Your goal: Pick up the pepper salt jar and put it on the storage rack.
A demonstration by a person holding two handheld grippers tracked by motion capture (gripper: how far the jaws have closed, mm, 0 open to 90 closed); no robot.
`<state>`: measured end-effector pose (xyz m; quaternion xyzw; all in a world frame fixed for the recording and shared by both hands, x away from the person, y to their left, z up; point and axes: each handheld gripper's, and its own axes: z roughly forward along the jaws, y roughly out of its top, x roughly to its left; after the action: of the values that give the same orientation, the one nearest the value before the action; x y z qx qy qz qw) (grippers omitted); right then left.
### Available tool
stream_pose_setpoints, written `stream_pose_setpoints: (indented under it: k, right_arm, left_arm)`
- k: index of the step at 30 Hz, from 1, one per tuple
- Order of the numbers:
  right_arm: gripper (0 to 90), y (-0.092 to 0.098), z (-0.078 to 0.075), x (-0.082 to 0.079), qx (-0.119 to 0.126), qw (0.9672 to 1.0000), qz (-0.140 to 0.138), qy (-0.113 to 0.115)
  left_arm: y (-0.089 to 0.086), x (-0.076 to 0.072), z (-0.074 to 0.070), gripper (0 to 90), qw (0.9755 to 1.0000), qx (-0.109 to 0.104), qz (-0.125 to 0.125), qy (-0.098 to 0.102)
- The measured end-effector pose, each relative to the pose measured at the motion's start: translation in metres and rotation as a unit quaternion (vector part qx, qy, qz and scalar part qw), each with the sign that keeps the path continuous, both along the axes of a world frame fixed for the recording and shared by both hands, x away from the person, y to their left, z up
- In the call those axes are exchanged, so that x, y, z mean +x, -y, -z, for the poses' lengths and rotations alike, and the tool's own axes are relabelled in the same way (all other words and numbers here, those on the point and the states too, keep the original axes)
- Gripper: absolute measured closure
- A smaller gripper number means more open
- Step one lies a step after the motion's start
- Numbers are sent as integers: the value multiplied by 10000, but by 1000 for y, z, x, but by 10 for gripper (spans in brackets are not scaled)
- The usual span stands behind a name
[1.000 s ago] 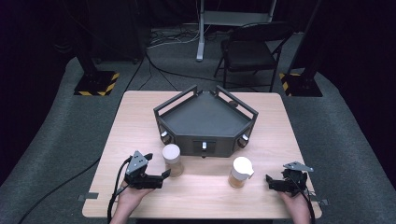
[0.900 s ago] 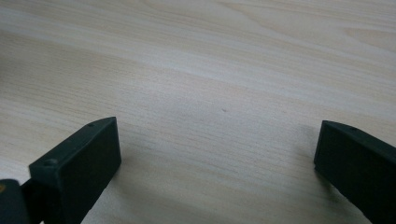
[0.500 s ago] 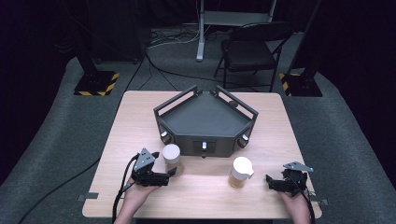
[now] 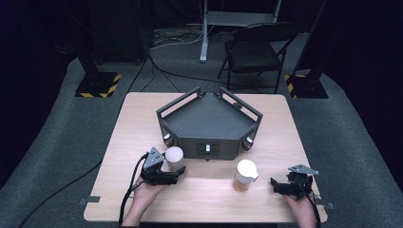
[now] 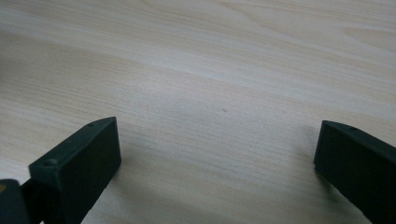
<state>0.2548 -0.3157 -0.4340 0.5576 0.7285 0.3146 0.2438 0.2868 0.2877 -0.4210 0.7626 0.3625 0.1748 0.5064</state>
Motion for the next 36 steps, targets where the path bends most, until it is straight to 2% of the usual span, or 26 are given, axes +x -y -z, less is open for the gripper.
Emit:
stream_pose_setpoints:
  k: [7, 13, 21, 32, 36]
  right_arm:
    - [0, 0, 0, 0, 0, 10000, -1, 0]
    - [0, 0, 0, 0, 0, 10000, -1, 0]
    - [0, 0, 0, 0, 0, 10000, -1, 0]
    - [0, 0, 0, 0, 0, 10000, -1, 0]
    - [0, 0, 0, 0, 0, 10000, -1, 0]
  left_arm:
    - [7, 7, 5, 198, 9999, 115, -15, -25]
    - [6, 7, 7, 308, 9999, 111, -83, 12]
    - [10, 4, 4, 327, 9995, 276, -97, 103]
    - [12, 6, -3, 337, 9994, 328, -88, 41]
    - [12, 4, -7, 338, 9994, 315, -79, 92]
